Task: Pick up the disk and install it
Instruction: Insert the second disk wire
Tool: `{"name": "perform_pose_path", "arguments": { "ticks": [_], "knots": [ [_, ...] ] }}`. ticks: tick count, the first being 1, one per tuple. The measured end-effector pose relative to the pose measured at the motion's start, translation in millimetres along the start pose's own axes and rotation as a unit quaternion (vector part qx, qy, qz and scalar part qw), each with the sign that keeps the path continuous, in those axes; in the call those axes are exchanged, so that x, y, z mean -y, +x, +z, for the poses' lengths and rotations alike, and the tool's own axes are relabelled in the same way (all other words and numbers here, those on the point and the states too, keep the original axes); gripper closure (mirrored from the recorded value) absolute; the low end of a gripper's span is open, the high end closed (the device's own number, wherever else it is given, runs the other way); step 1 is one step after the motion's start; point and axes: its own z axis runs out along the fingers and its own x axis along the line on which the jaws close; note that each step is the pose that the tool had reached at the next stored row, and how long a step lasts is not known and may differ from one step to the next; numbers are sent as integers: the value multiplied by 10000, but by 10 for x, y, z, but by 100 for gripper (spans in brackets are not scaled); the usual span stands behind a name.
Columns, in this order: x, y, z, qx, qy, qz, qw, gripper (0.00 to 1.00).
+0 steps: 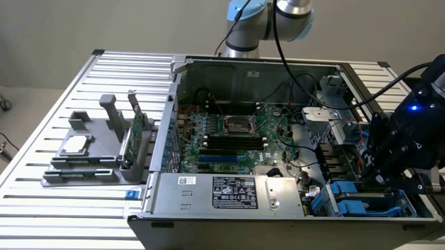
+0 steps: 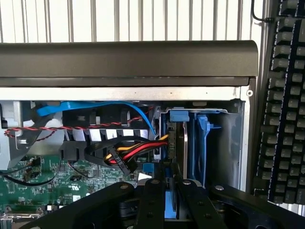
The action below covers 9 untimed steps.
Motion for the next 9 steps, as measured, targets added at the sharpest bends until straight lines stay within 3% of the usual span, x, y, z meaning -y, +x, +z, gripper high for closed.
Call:
{"name": "perform_pose_path", "arguments": {
  "ticks": [9],
  "knots": [
    [-5, -6, 1, -5, 12, 0, 10000, 84]
  ]
}}
